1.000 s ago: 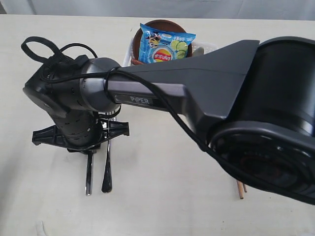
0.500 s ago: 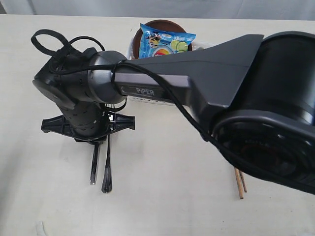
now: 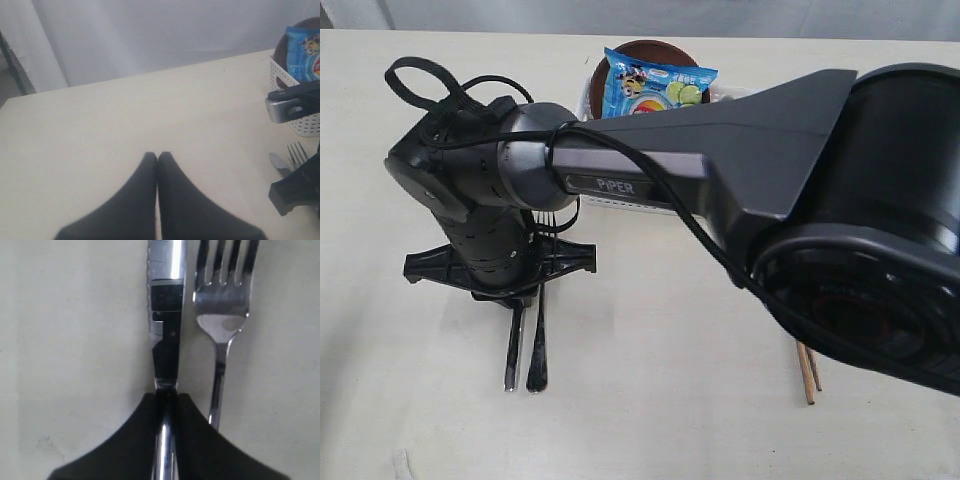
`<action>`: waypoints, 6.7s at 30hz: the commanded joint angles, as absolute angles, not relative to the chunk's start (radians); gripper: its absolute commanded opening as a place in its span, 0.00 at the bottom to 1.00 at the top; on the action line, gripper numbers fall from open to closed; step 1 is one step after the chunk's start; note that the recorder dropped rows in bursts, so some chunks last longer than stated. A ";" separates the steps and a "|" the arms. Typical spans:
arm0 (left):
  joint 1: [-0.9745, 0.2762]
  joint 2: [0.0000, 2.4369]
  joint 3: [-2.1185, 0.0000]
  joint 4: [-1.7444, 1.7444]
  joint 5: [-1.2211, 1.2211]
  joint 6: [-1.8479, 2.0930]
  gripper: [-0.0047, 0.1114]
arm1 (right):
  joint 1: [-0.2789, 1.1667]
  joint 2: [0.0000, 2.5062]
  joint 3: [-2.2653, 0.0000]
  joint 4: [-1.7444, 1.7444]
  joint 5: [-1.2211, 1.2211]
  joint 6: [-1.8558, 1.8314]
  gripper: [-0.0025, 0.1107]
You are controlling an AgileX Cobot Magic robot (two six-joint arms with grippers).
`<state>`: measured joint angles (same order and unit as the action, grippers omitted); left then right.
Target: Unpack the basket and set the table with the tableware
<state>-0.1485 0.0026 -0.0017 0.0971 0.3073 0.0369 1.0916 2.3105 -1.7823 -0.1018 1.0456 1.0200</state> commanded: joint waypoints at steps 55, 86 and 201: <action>-0.143 0.000 0.000 0.101 0.299 0.033 0.04 | 0.598 2.173 -2.161 -0.100 1.221 -0.085 0.43; -0.143 0.000 0.000 0.101 0.299 0.033 0.04 | 0.537 2.294 -2.161 -0.069 1.168 -0.472 0.54; -0.143 0.000 0.000 0.101 0.299 0.033 0.04 | 0.460 2.154 -1.743 0.469 1.152 -0.087 0.55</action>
<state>-0.1485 0.0026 -0.0017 0.0971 0.3073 0.0369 0.4621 2.1383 -1.7331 0.4627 1.1512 -0.1020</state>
